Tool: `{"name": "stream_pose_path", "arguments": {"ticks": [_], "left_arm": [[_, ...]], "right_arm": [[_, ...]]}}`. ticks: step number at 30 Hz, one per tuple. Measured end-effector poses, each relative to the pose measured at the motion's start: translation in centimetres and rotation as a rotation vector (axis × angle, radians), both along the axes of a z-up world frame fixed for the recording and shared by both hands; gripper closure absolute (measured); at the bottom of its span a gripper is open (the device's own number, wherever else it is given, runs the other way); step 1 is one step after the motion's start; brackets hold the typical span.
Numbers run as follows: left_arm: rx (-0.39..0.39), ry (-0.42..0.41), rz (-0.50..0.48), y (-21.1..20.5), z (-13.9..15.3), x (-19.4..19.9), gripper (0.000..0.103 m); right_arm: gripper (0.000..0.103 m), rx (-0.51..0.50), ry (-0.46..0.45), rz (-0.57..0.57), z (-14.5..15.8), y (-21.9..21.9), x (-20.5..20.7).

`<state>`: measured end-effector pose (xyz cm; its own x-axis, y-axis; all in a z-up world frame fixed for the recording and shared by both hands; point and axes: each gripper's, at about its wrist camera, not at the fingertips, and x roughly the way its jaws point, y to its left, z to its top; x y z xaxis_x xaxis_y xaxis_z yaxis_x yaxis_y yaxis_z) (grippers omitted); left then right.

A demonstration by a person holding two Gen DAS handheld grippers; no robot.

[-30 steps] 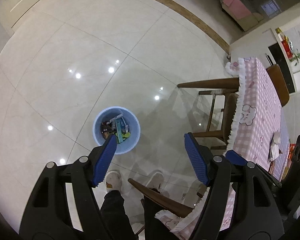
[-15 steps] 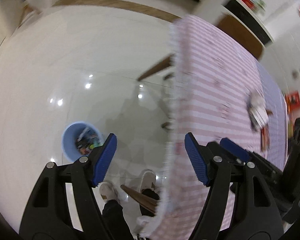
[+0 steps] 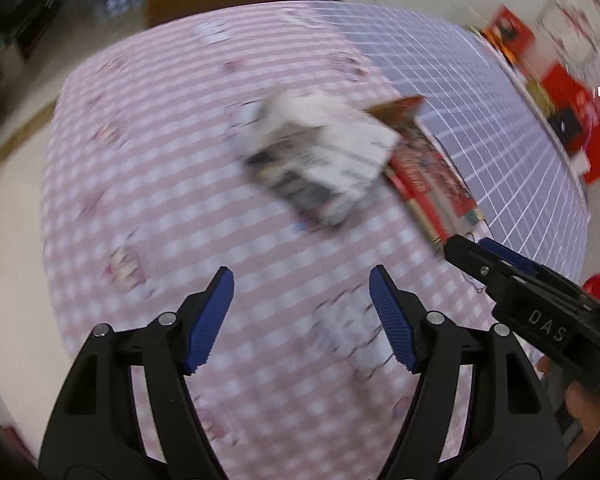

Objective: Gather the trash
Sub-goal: 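Swing both open tools back over the table toward the paper bag, then grasp the newspaper bag with the left tool while the right tool grasps the red box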

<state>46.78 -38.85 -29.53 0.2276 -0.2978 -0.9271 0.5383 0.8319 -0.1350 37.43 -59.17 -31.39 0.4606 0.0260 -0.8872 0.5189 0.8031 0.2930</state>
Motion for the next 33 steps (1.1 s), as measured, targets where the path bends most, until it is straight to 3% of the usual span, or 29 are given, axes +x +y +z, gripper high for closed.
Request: {"name": "stream_pose_path", "arguments": {"ticks": [8, 10, 20, 24, 27, 31, 33], "left_arm": [[0.178, -0.138, -0.124, -7.6, -2.3, 0.5, 0.034], [0.236, -0.189, -0.141, -8.9, -2.9, 0.5, 0.04], [0.329, -0.223, -0.156, -11.3, -4.6, 1.9, 0.058], [0.309, -0.183, -0.145, -11.4, -4.9, 2.7, 0.082], [0.291, -0.191, -0.139, -11.2, -4.5, 2.7, 0.091], [0.216, -0.142, -0.089, -10.0, -3.6, 3.4, 0.095], [0.18, -0.126, -0.066, -9.2, -3.0, 3.7, 0.096]], "right_arm": [[0.052, 0.111, -0.01, -0.132, -2.6, -5.1, -2.4], [0.052, 0.141, -0.024, -0.15, -3.0, -5.7, -2.7], [0.052, 0.297, -0.097, -0.206, -5.0, -7.9, -2.3], [0.052, 0.322, -0.121, -0.219, -5.1, -8.3, -1.8], [0.052, 0.34, -0.14, -0.206, -5.1, -8.2, -1.0], [0.054, 0.375, -0.16, -0.22, -5.8, -8.4, -0.5], [0.065, 0.4, -0.173, -0.227, -6.1, -8.7, -0.3]]}}
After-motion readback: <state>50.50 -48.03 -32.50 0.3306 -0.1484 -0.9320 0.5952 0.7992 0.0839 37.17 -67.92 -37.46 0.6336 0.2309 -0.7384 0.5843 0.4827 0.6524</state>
